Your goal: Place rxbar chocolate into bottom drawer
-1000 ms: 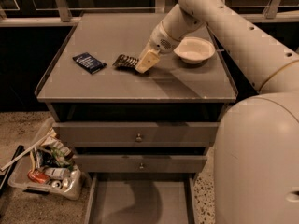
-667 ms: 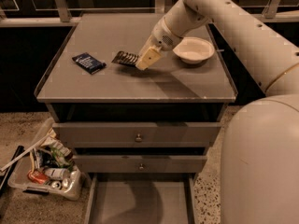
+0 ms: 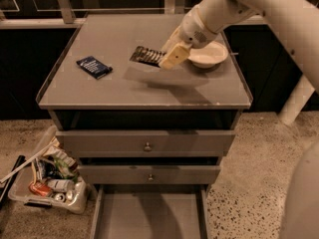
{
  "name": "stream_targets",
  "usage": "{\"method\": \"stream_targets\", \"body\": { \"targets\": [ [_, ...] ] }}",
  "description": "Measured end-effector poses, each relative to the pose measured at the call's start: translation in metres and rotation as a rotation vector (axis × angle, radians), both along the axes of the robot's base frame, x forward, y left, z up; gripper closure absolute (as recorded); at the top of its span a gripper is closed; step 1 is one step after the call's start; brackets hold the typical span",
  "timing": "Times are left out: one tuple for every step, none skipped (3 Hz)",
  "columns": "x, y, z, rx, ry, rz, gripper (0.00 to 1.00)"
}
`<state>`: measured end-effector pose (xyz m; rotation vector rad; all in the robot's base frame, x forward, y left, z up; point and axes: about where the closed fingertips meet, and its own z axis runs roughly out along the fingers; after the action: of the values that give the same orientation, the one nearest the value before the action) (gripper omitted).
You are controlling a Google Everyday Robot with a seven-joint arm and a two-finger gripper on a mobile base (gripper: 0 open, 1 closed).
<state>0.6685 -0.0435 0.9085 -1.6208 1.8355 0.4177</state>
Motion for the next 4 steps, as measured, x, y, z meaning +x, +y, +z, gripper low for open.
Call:
{"method": "stream_targets", "body": {
  "targets": [
    [-0.036,-0.035,0.023,-0.027,-0.067,-0.023,1.0],
    [-0.072,-0.063,0.033,-0.052,-0.125,-0.047,1.0],
    [-0.103,-0.08,0.029,-0.069,-0.177,-0.06,1.0],
    [-0.128,-0.097,0.015,-0.086,-0.208,-0.078,1.0]
  ]
}}
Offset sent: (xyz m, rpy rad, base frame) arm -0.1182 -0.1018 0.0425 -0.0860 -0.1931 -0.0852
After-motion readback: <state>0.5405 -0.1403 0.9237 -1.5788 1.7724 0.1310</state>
